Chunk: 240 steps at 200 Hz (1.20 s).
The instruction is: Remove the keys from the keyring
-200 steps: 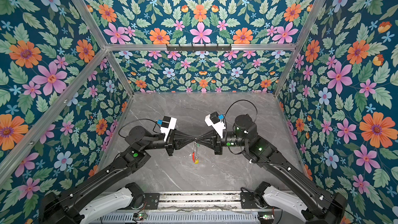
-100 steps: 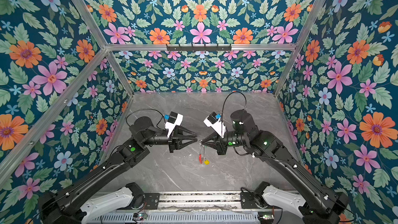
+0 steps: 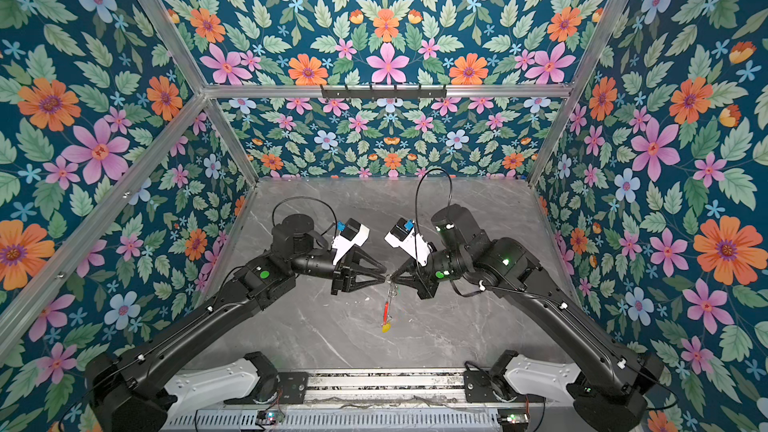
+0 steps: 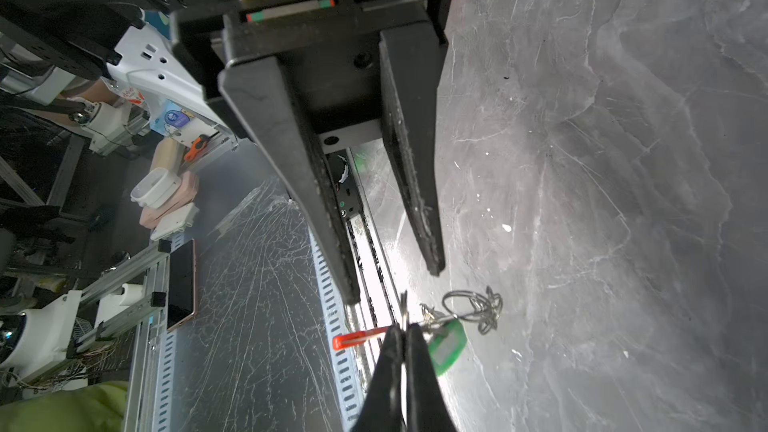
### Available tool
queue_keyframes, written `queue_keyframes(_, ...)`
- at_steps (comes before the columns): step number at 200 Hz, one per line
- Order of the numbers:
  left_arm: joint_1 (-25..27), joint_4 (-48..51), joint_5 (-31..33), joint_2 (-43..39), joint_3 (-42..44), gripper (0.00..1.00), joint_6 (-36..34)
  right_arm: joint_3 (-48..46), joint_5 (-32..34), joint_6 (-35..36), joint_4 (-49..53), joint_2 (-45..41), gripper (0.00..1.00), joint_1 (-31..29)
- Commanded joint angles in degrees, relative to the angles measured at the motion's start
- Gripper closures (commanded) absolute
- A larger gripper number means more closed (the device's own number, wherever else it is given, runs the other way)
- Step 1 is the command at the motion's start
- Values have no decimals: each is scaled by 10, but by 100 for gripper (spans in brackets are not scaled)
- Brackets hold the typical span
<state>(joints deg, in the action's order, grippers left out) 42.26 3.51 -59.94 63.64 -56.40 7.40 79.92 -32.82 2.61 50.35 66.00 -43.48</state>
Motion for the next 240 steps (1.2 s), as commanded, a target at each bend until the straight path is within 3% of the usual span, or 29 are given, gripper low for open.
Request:
queue_keyframes(1, 0, -1, -19, 4, -5, 67, -9, 7, 4, 10, 6, 3, 100, -5)
queue_keyframes(33, 2, -3, -28, 11, -6, 70, -9, 9, 6, 11, 3, 7, 100, -7)
queue_keyframes(57, 2, -3, -32, 13, -6, 78, -10, 9, 7, 10, 1, 10, 100, -7)
queue_keyframes(135, 5, -4, -33, 17, -4, 84, -10, 12, 18, 4, -15, 14, 100, -14)
queue_keyframes(191, 5, -5, -23, 12, -3, 100, -12, 12, 18, -3, -30, 14, 100, -19)
queue_keyframes(226, 5, -10, -14, 5, 1, 100, -18, 6, 25, -12, -51, 9, 100, -24)
queue_keyframes(240, 5, -29, -4, -7, 11, 100, -17, -13, 40, -22, -84, -11, 84, -25)
